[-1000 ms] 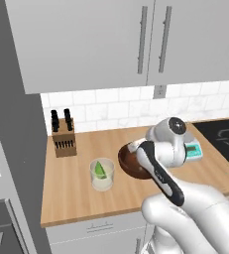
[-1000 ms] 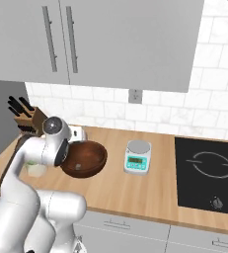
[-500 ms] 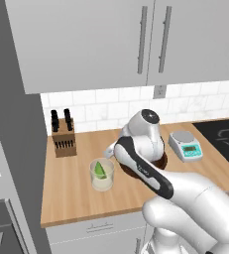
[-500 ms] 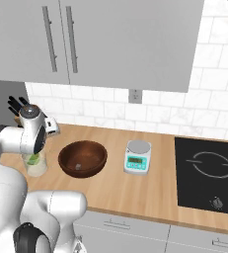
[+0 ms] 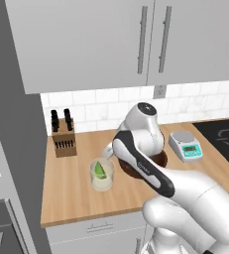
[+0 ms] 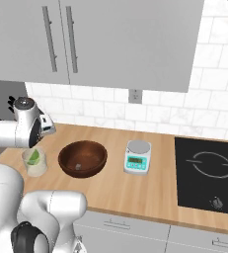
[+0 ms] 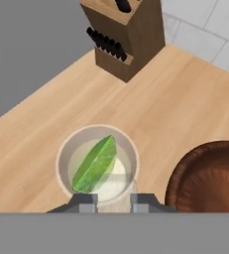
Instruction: Grab a lemon wedge from the fridge and one ice cube from the ice bowl, and put them in the glass of lemonade.
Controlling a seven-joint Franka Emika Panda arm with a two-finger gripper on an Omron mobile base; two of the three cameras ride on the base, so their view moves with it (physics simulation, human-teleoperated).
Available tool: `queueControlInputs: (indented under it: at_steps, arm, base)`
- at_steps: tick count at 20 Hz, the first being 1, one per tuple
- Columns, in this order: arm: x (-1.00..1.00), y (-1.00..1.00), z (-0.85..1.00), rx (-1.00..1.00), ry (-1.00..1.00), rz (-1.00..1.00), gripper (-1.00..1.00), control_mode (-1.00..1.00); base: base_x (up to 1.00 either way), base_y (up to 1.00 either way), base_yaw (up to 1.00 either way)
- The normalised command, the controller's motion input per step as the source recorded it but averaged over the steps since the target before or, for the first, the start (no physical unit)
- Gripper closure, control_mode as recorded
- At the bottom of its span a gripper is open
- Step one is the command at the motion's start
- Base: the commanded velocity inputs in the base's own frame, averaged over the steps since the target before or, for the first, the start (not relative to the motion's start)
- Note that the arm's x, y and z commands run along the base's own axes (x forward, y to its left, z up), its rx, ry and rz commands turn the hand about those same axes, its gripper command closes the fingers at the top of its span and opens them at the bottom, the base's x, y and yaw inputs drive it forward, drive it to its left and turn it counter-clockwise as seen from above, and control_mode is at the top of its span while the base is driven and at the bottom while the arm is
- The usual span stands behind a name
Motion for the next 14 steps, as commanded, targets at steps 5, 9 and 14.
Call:
queueControlInputs:
  at_steps: [5, 9, 14]
  arm:
    - [0.0, 0.17, -0.46, -0.07, 0.0, 0.0, 1.0, -1.0]
    - [0.0, 0.12, -0.25, -0.02, 0.0, 0.0, 1.0, -1.0]
    - [0.0, 0.03, -0.02, 0.0, 0.0, 0.0, 1.0, -1.0]
  base:
    - [0.0, 0.0, 0.0]
    - [0.0, 0.0, 0.0]
    - [0.0, 0.0, 0.0]
